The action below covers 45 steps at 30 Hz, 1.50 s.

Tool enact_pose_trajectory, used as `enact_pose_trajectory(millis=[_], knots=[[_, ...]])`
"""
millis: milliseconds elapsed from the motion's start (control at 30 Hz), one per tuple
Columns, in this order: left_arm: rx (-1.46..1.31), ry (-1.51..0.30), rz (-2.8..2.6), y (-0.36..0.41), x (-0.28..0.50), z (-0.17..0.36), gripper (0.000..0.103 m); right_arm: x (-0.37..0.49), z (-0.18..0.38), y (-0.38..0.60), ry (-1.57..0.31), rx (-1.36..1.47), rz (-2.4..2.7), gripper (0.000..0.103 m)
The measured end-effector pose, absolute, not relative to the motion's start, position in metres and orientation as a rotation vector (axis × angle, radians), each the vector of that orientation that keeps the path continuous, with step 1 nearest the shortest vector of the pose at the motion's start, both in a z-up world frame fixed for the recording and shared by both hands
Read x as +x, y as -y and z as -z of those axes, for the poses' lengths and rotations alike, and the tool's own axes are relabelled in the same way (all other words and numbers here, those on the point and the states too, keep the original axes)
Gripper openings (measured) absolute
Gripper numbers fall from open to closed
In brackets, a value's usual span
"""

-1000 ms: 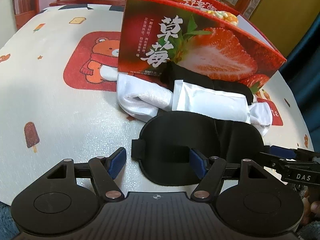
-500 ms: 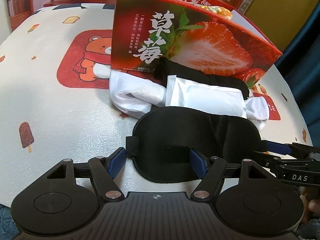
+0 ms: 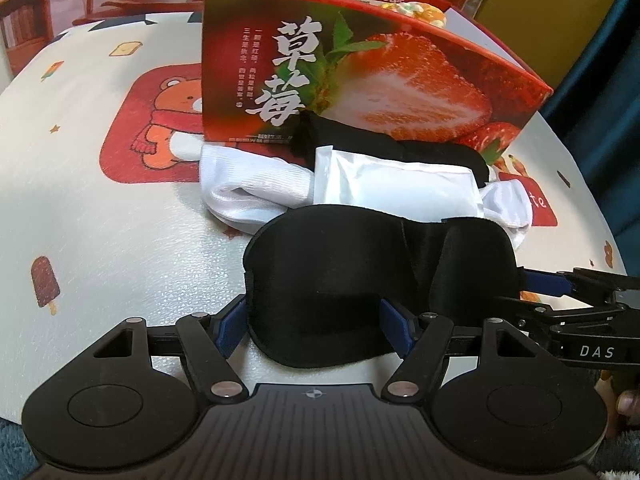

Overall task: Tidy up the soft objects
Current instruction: 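Lower both tools onto the black eye mask and close on its edges, then lift the black eye mask with both tools and carry it over the box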

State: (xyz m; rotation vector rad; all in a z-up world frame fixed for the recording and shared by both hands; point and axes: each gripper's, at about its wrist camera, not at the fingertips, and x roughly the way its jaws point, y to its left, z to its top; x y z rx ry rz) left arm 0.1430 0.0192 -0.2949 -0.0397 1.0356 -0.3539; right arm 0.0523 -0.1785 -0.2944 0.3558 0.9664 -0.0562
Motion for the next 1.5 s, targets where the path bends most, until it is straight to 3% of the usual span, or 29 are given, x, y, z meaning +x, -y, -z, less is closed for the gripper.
enact_pose_trajectory(millis=[400, 500, 567, 733, 1500], knots=[[-0.028, -1.027, 0.380, -0.017, 0.142, 0.294, 0.066, 0.054, 0.290, 0.175, -0.933, 0.355, 0.014, 0.056], [-0.035, -1.018, 0.383, -0.019, 0.142, 0.293, 0.058, 0.053, 0.288, 0.174, -0.916, 0.357, -0.003, 0.051], [-0.046, -1.006, 0.397, -0.020, 0.141, 0.291, 0.043, 0.053, 0.287, 0.173, -0.907, 0.361, -0.023, 0.044], [-0.032, -0.946, 0.421, -0.017, 0.135, 0.280, 0.030, 0.054, 0.279, 0.172, -0.865, 0.367, -0.072, 0.033], [-0.046, -0.497, 0.447, -0.009, 0.136, 0.164, 0.028, 0.082, 0.174, 0.195, -0.484, 0.265, -0.123, 0.029]])
